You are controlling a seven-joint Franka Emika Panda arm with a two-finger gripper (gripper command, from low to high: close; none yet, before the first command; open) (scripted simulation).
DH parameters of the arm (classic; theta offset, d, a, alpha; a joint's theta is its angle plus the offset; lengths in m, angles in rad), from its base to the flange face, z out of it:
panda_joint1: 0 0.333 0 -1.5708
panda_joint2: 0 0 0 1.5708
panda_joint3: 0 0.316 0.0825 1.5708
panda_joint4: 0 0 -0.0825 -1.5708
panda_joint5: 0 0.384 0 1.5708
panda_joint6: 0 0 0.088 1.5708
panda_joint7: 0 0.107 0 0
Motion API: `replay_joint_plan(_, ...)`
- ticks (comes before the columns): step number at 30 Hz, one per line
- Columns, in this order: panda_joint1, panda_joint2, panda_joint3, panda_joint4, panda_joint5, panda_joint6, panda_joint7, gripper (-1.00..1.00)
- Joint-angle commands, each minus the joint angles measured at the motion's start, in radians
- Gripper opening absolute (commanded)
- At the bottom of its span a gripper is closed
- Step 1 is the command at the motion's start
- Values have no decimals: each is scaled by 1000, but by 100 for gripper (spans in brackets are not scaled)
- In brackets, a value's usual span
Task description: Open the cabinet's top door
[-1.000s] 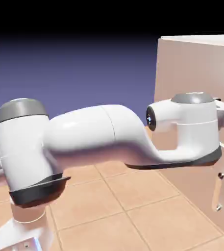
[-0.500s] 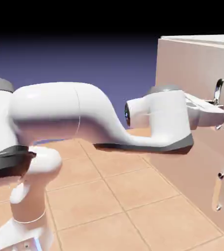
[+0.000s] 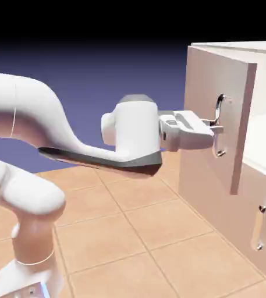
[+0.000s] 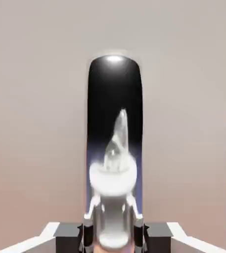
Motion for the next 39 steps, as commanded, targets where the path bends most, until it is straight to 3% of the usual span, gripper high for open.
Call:
replay_joint_plan(1,-36,-6,35,-21,23,-6,0,-100)
replay_joint_plan(12,-422,-119,433,-207,304,6,-2,-100)
replay_joint_plan(19,-534,-289,616,-329,607,-19,-163,-100)
replay_joint_plan(29,-515,-513,826,-449,1042,-150,-415,-100)
replay_joint_plan(39,-340,-635,1138,-470,1471,-467,-566,-100)
